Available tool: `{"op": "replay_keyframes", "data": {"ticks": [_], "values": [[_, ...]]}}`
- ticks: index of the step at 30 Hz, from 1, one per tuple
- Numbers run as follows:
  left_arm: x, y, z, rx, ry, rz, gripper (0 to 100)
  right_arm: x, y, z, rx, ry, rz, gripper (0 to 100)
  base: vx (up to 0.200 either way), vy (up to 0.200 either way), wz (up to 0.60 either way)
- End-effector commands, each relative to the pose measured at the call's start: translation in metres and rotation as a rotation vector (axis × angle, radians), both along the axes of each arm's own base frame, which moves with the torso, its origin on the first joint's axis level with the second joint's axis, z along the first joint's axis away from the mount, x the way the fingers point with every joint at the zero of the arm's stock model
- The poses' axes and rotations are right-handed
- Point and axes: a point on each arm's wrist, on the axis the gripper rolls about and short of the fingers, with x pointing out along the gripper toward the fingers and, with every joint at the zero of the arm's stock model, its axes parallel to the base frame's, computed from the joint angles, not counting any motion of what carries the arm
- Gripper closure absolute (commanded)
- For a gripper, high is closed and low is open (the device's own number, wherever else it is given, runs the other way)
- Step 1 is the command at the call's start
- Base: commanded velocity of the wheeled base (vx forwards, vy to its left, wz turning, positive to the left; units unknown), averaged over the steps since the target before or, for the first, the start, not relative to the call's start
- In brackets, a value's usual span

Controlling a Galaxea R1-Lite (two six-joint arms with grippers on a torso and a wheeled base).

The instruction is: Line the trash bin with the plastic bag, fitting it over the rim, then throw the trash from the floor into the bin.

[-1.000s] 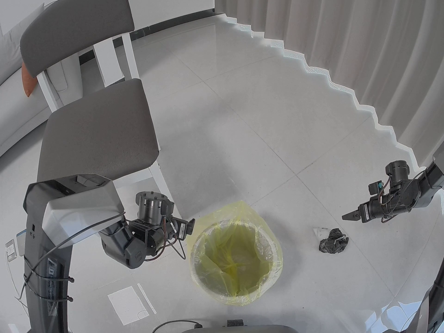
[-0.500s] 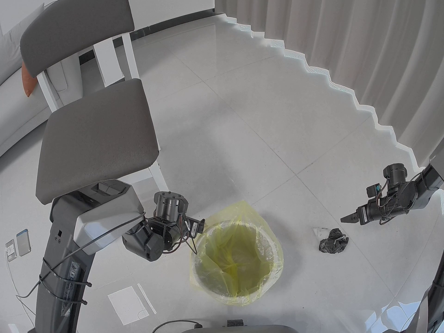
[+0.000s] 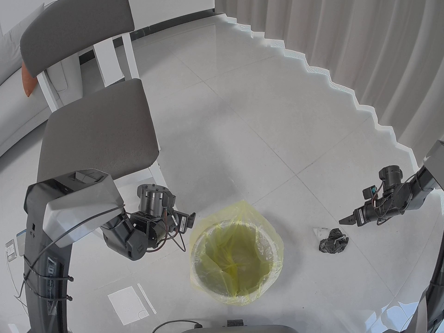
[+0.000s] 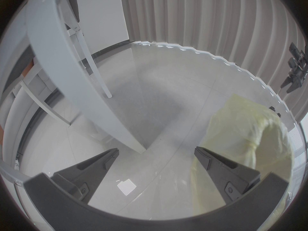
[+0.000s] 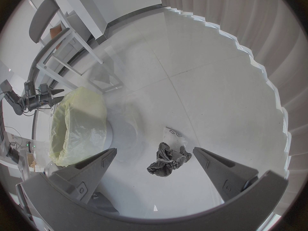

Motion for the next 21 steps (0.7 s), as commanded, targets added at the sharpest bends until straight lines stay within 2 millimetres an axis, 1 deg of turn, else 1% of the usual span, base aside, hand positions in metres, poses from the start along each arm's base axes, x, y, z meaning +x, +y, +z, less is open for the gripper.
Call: {"op": "replay_keyframes", "data": {"ticks": [1, 5, 8, 13, 15, 21], "values": [[-0.014, 0.004, 0.029, -0.03, -0.068, -0.004, 0, 0.009, 0.0, -0.031, -0.042, 0.059, 0.001, 0, 0.0, 0.0, 0.0], [-0.023, 0.005, 0.031, -0.035, -0.079, -0.011, 0, 0.016, 0.0, -0.042, -0.062, 0.065, 0.022, 0, 0.0, 0.0, 0.0], [-0.028, 0.002, 0.032, -0.05, -0.096, -0.019, 0, 0.022, 0.005, -0.048, -0.067, 0.069, 0.036, 0, 0.0, 0.0, 0.0], [-0.038, 0.005, 0.03, -0.056, -0.099, -0.021, 0, 0.026, 0.009, -0.057, -0.078, 0.083, 0.042, 0, 0.0, 0.0, 0.0], [-0.039, 0.005, 0.033, -0.064, -0.104, -0.03, 0, 0.027, 0.008, -0.061, -0.078, 0.087, 0.042, 0, 0.0, 0.0, 0.0], [-0.041, 0.003, 0.045, -0.127, -0.119, -0.081, 0, 0.027, 0.008, -0.064, -0.076, 0.095, 0.042, 0, -0.2, 0.0, 0.0]]}}
